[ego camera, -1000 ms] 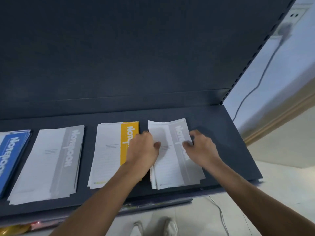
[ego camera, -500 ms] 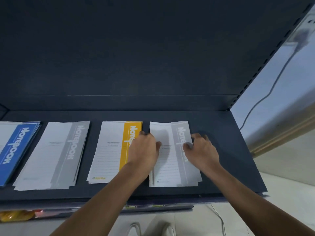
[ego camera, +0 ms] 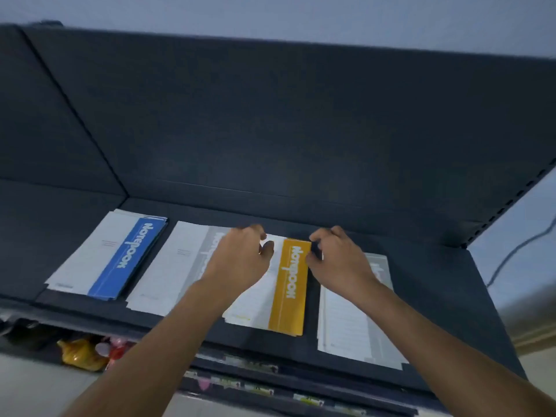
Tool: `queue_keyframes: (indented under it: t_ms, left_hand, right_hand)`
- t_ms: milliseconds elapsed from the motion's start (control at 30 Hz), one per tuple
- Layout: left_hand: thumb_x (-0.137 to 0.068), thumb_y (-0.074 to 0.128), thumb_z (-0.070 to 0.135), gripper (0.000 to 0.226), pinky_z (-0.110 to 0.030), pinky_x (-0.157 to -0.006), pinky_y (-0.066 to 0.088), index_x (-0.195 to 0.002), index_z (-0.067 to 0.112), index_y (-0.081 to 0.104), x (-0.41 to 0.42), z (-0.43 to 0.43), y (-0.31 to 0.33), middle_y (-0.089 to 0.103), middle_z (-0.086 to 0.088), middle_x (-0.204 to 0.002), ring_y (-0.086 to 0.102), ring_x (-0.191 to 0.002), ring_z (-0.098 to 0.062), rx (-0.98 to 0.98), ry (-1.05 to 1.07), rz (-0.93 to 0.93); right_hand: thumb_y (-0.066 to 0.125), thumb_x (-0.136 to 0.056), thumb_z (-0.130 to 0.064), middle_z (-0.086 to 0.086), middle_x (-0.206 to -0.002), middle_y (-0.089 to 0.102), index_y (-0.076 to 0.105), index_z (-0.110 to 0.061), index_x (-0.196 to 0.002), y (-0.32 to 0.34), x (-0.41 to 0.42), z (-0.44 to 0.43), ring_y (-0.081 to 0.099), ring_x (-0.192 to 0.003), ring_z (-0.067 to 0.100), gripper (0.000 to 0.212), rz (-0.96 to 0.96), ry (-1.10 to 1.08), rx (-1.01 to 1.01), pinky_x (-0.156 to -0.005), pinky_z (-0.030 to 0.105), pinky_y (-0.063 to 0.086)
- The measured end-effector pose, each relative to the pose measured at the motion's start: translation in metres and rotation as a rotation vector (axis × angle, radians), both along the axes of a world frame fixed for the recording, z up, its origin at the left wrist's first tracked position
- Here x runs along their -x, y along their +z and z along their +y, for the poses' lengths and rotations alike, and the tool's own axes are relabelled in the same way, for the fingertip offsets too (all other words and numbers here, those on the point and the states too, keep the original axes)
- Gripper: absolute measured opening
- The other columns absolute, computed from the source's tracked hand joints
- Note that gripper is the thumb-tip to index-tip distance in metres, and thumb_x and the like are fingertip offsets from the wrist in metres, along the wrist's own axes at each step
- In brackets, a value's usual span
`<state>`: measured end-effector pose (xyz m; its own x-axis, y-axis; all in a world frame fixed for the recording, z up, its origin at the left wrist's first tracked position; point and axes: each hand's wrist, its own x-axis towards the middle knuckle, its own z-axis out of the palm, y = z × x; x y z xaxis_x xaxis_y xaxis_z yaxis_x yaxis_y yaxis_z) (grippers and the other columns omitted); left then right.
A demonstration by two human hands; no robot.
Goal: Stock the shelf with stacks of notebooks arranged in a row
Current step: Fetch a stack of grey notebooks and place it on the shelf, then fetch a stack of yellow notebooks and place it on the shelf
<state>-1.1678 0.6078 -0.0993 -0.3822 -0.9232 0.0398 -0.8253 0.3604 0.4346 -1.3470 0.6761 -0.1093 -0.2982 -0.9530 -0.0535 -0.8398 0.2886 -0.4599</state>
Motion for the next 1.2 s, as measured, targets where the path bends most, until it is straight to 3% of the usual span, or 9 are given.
queue_keyframes:
  t_ms: [367, 533, 700, 933, 1200]
  left_hand:
    - [-0.097, 0.052, 0.036, 0.021, -0.037, -0.075, 0.056, -0.105, 0.022, 0.065, -0.271, -0.037, 0.023, 0.068, 0.004, -0.094, 0.064, -0.082, -0.022, 0.058, 0.340, -0.021]
    - [-0.094, 0.050, 0.031, 0.019, -0.038, -0.072, 0.056, -0.093, 0.018, 0.064, -0.374, -0.041, 0.021, 0.064, 0.002, -0.085, 0.062, -0.080, -0.023, 0.082, 0.444, -0.043]
    - [-0.094, 0.046, 0.034, 0.022, -0.033, -0.068, 0.053, -0.094, 0.021, 0.064, -0.449, -0.040, 0.017, 0.065, 0.004, -0.087, 0.063, -0.080, -0.020, 0.075, 0.513, -0.031]
    - [-0.094, 0.047, 0.035, 0.022, -0.037, -0.070, 0.055, -0.095, 0.021, 0.063, -0.535, -0.044, 0.016, 0.066, 0.005, -0.087, 0.062, -0.082, -0.019, 0.084, 0.610, -0.027]
    - [-0.094, 0.046, 0.038, 0.024, -0.038, -0.070, 0.055, -0.095, 0.024, 0.064, -0.635, -0.091, 0.023, 0.069, 0.006, -0.087, 0.064, -0.080, -0.018, 0.081, 0.706, -0.094]
  right_hand:
    - [0.052, -0.098, -0.035, -0.009, -0.123, 0.052, 0.056, -0.026, -0.126, 0.031, -0.250, -0.093, 0.060, -0.106, 0.018, 0.029, -0.016, 0.468, 0.020, -0.090, 0.040, 0.051]
    - [0.052, -0.098, -0.037, -0.008, -0.122, 0.051, 0.055, -0.027, -0.126, 0.032, -0.362, -0.119, 0.060, -0.100, 0.018, 0.030, -0.021, 0.638, 0.009, -0.090, 0.041, 0.052]
    - [0.054, -0.097, -0.039, -0.008, -0.118, 0.051, 0.056, -0.029, -0.122, 0.032, -0.438, -0.138, 0.061, -0.093, 0.016, 0.026, 0.013, 0.783, -0.003, -0.088, 0.041, 0.053]
    - [0.053, -0.098, -0.037, -0.008, -0.120, 0.053, 0.057, -0.028, -0.123, 0.038, -0.531, -0.175, 0.058, -0.101, 0.015, 0.027, 0.043, 0.930, -0.008, -0.089, 0.036, 0.052]
    - [0.051, -0.099, -0.038, -0.007, -0.118, 0.053, 0.056, -0.028, -0.123, 0.033, -0.637, -0.235, 0.060, -0.096, 0.017, 0.026, 0.030, 1.047, 0.054, -0.087, 0.040, 0.053]
